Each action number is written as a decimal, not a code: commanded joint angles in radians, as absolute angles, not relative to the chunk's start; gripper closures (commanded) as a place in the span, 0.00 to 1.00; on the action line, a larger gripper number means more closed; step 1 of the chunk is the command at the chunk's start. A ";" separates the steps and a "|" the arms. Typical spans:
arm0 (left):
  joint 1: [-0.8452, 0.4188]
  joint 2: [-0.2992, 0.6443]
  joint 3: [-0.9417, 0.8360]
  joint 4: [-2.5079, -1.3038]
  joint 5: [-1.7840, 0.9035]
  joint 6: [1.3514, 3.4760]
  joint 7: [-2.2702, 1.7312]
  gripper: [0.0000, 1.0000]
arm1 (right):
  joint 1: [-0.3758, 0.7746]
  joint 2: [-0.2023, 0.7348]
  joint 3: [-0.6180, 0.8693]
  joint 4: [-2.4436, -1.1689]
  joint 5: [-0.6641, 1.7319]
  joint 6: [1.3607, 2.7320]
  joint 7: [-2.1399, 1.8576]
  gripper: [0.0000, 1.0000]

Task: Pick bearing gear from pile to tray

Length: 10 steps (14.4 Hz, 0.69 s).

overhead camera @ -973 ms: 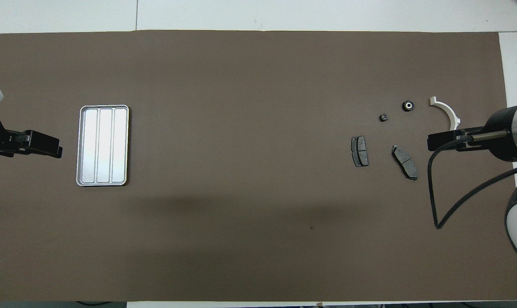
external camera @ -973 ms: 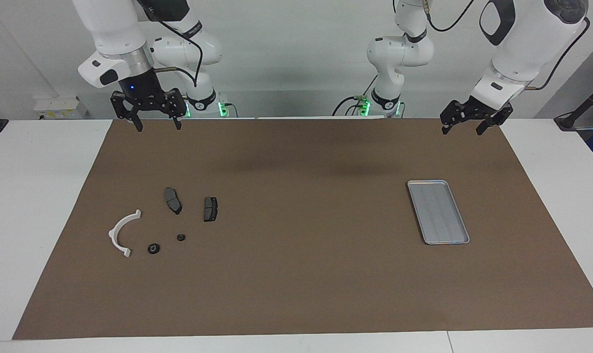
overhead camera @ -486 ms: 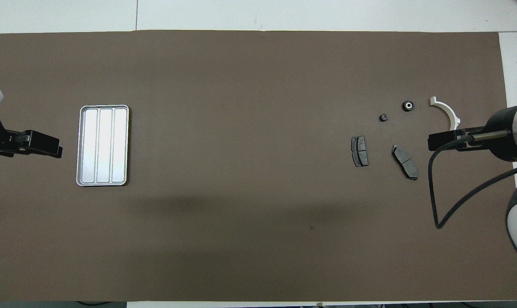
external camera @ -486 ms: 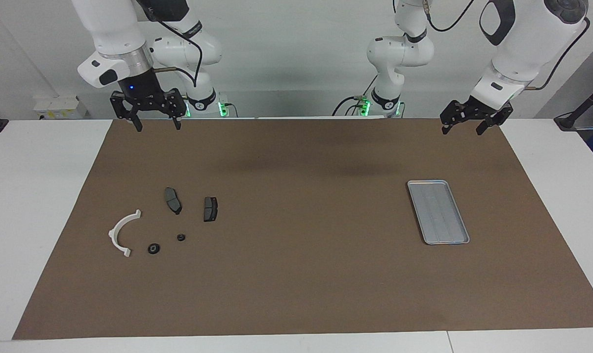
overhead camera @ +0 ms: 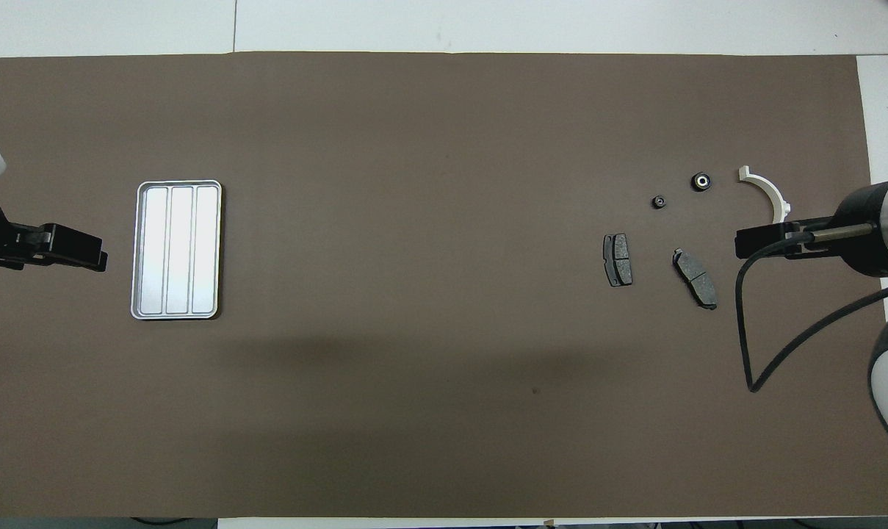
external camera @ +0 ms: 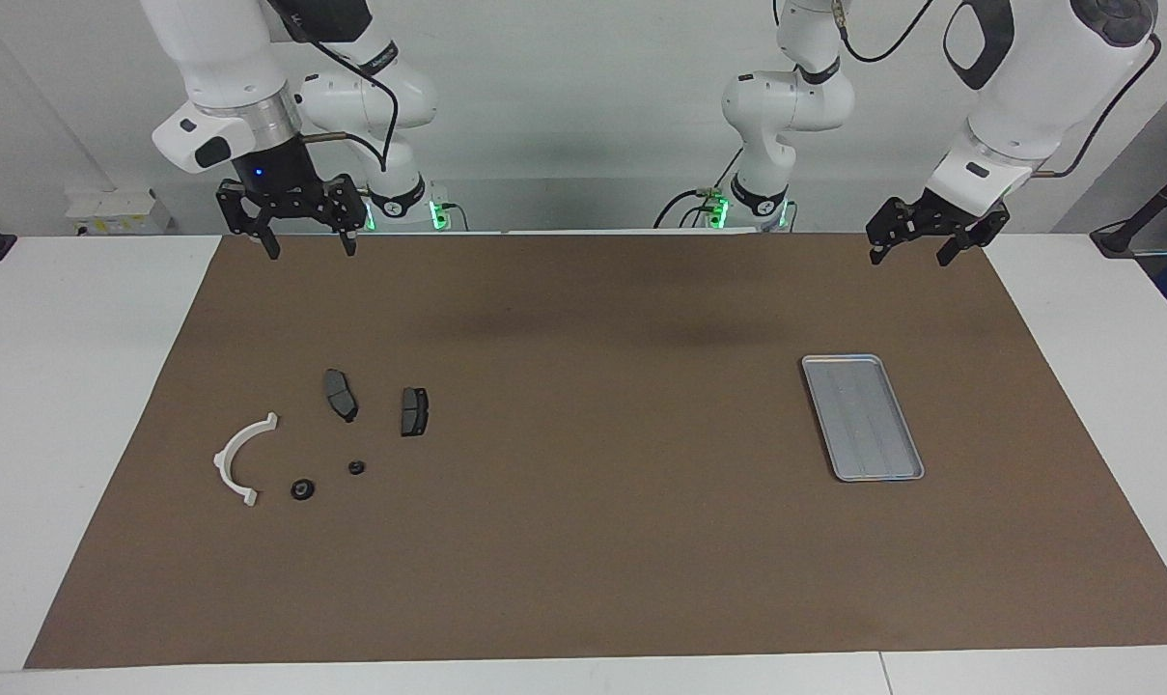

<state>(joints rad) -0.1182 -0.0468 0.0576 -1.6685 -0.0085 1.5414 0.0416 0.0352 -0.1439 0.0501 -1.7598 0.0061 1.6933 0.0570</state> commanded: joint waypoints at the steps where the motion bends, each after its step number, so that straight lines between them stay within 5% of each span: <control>1: -0.120 -0.058 0.060 -1.671 -0.021 1.540 0.049 0.00 | 0.023 -0.149 0.052 -1.789 0.028 1.733 0.055 0.00; 10: -0.120 -0.058 0.060 -1.669 -0.021 1.540 0.049 0.00 | 0.014 -0.150 0.051 -1.903 0.026 1.796 0.058 0.00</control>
